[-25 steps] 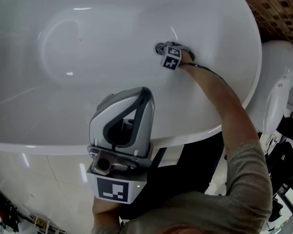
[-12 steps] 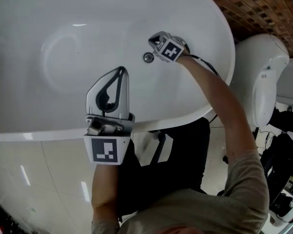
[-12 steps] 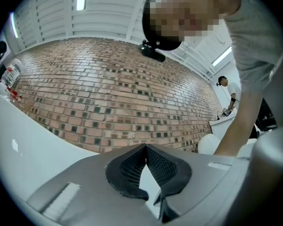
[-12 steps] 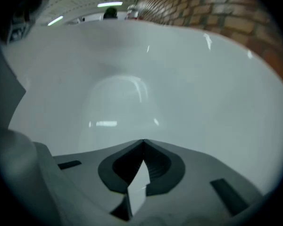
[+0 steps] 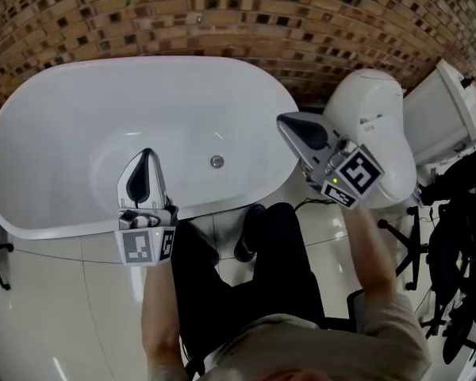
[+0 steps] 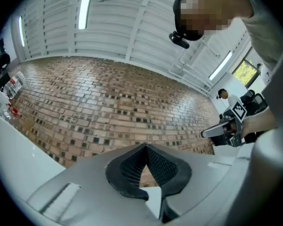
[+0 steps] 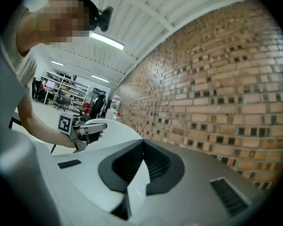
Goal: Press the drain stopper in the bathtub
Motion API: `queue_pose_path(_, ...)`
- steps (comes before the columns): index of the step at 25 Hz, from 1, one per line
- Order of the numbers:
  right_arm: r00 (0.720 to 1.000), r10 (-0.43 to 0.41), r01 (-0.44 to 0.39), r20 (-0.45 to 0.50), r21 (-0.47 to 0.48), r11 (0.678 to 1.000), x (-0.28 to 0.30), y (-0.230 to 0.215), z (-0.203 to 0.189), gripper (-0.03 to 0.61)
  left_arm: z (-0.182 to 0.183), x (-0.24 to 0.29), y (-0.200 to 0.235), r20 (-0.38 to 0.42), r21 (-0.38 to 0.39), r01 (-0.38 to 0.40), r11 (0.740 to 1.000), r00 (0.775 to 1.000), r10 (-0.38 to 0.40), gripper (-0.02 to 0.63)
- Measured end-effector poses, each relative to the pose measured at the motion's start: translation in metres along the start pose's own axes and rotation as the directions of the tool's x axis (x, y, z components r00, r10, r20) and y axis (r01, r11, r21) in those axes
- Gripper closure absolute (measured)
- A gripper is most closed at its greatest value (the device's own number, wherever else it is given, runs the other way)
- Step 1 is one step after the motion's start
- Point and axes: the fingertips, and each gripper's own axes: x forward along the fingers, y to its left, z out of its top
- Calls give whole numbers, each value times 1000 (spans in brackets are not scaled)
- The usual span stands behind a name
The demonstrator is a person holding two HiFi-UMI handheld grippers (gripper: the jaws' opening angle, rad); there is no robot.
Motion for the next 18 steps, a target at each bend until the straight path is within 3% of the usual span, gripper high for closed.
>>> queue_pose_path(3, 990, -17, 28, 141, -77, 997, -75, 39, 72, 577, 80, -19, -43, 103, -58, 113, 992, 989, -107, 612)
queue_pose_path(5, 972, -14, 45, 236, -128, 991, -117, 67, 114, 577, 127, -34, -78, 168, -71, 205, 976, 967, -191, 612)
queue_pose_path(10, 909, 14, 91, 417, -232, 968, -195, 130, 187, 577, 227, -77, -147, 274, 39, 365, 930, 891, -361, 612)
queue_pose_path(14, 847, 85, 78, 525, -282, 956, -236, 170, 217, 577, 276, -111, -181, 323, 105, 420, 901, 843, -431, 612)
queue_pose_path(18, 835, 120, 93, 538, -351, 932, -257, 197, 229, 578, 295, -137, -199, 342, 109, 454, 884, 818, -462, 612)
